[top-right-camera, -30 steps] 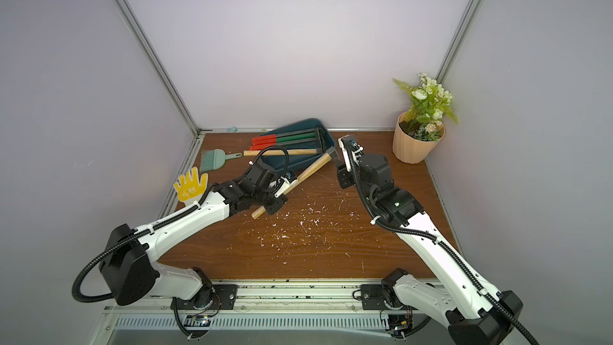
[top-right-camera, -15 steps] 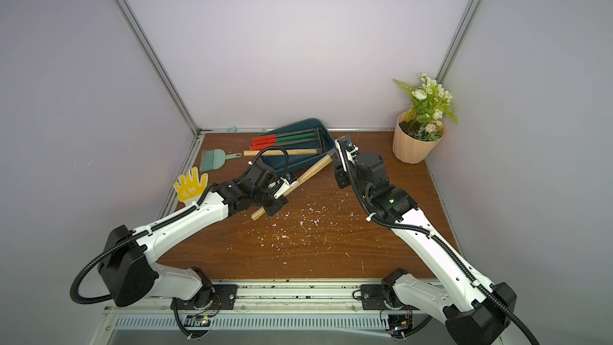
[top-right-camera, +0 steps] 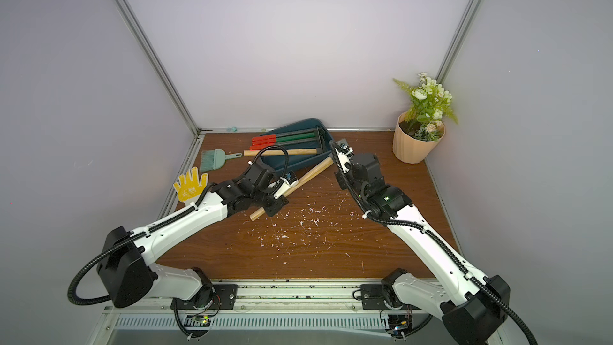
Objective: Put the small hoe into the storage box
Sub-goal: Pick up the hoe from the center of the board.
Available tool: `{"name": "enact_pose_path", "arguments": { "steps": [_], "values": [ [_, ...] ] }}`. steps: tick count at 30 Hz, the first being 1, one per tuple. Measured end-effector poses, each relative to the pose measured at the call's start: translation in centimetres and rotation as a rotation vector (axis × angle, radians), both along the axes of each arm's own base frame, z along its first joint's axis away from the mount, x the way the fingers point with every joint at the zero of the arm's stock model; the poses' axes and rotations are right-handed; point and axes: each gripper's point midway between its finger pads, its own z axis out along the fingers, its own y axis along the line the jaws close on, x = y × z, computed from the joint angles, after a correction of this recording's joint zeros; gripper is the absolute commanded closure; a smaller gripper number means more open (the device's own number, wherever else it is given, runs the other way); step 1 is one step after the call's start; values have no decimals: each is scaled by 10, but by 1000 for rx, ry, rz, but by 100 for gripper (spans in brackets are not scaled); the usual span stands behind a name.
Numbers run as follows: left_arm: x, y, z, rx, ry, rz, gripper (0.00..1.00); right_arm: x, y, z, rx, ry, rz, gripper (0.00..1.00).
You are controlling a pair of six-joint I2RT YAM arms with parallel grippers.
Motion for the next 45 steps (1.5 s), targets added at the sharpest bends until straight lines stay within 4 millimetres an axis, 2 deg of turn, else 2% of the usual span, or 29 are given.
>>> {"name": "enact_pose_path", "arguments": {
  "steps": [4, 8, 11, 16, 19, 20, 21, 22, 25, 27, 30, 32, 36, 38, 41, 45],
  "values": [
    [14, 2, 11, 22, -98, 51, 70, 12, 1, -6, -50, 82, -32, 100],
    [27, 8, 19, 104, -221, 120, 70, 25, 3, -11, -74, 164, -69, 100],
    [33, 12, 18, 172, -276, 152, 71, 27, 3, -13, -87, 204, -83, 100],
    [32, 9, 9, 268, -321, 105, 100, 32, 3, -12, -138, 232, -81, 100],
    [34, 9, 3, 287, -317, 108, 100, 34, 3, -19, -150, 252, -89, 100],
    [35, 9, 0, 293, -313, 107, 100, 34, 2, -21, -155, 258, -94, 96],
    [35, 8, -3, 297, -310, 107, 100, 34, 2, -23, -157, 263, -98, 82],
    [36, 8, -4, 297, -307, 113, 100, 34, 1, -23, -147, 269, -108, 72],
    [36, 13, -11, 304, -282, 132, 100, 35, -2, -13, -101, 230, -139, 62],
    [34, 14, -18, 291, -249, 129, 100, 32, -8, -1, -37, 169, -142, 57],
    [29, 13, -25, 244, -183, 113, 100, 10, -22, 19, 79, 66, -115, 54],
    [25, 11, -23, 192, -141, 91, 100, -6, -28, 35, 153, -11, -70, 54],
    [13, 3, -5, 69, -82, 31, 100, -27, -16, 56, 240, -106, 64, 57],
    [6, -2, 7, 17, -60, -2, 100, -33, -6, 58, 265, -124, 130, 58],
    [1, -11, 22, -39, -49, -41, 100, -35, 3, 40, 267, -94, 185, 58],
    [-7, -15, 26, -63, -20, -71, 100, -33, 4, 34, 254, -86, 194, 59]
  ]
}}
